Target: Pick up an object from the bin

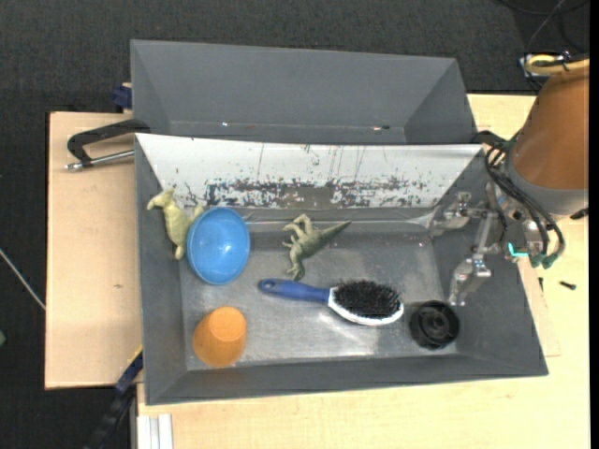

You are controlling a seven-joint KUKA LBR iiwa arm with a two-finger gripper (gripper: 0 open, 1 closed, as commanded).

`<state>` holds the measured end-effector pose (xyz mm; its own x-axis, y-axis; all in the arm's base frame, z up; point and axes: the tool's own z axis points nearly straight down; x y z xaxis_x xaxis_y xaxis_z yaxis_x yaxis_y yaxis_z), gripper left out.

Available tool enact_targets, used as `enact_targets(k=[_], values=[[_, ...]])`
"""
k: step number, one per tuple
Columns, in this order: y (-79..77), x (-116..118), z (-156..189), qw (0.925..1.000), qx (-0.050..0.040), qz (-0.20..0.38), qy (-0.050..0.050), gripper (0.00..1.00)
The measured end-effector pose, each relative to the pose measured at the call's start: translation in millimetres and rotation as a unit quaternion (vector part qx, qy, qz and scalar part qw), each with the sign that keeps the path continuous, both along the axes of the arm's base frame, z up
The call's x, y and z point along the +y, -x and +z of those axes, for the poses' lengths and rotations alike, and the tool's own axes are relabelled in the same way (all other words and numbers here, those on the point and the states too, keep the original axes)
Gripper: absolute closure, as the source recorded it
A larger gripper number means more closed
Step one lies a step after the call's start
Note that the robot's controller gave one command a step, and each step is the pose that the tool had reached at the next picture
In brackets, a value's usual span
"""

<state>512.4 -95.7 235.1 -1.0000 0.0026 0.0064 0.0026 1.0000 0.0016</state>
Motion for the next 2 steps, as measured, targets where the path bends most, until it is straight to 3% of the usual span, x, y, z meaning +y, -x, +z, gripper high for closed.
enact_targets(k=[1, 2], values=[[-19.7, 86.3, -165.6, 0.9992, -0.0057, 0.041, 0.000, 0.00], [-8.6, 121.0, -133.4, 0.9999, -0.0065, -0.010, -0.001, 0.00]])
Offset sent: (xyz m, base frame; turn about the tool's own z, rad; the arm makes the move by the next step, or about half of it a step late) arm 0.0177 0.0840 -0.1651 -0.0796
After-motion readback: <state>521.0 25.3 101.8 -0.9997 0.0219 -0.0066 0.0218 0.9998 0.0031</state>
